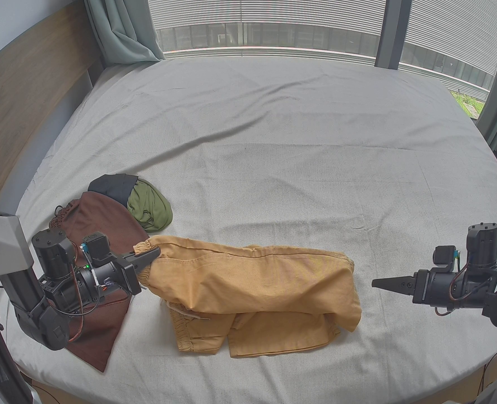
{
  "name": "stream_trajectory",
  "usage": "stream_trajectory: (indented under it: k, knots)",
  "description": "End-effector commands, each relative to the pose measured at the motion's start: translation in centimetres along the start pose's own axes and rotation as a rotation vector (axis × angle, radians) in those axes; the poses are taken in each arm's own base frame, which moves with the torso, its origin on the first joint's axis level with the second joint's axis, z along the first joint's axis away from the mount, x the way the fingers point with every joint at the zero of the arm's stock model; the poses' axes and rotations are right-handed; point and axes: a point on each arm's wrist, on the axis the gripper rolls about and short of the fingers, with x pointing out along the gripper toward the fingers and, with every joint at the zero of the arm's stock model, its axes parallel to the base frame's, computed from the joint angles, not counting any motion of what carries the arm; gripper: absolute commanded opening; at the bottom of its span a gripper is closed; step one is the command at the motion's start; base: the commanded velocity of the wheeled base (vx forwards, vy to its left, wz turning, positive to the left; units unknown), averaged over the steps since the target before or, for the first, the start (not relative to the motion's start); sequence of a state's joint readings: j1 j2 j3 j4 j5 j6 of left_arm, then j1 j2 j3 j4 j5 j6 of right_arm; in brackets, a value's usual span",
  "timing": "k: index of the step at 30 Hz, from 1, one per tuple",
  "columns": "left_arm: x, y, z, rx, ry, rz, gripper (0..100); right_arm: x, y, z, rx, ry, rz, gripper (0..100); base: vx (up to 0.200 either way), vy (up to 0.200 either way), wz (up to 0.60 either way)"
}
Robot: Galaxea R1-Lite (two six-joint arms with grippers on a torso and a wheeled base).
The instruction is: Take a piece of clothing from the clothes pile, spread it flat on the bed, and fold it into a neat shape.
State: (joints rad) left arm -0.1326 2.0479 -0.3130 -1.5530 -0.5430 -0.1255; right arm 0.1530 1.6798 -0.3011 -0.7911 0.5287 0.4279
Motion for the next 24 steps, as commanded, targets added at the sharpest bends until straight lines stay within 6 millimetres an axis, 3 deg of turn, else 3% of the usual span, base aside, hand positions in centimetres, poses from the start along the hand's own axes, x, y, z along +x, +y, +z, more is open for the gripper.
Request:
stream_trajectory:
  k: [1,24]
  knots:
    - [0.0,0.0,0.0,0.0,-0.001,0.0,0,1.5,-1.5,-0.6,0.027,0.033,-0.014,100,0.0,0.0,0.0]
    - [0.1,0.1,-0.2,-0.003,0.007,0.001,0,6.7,-4.8,-1.7,0.157,0.009,0.055,100,0.0,0.0,0.0]
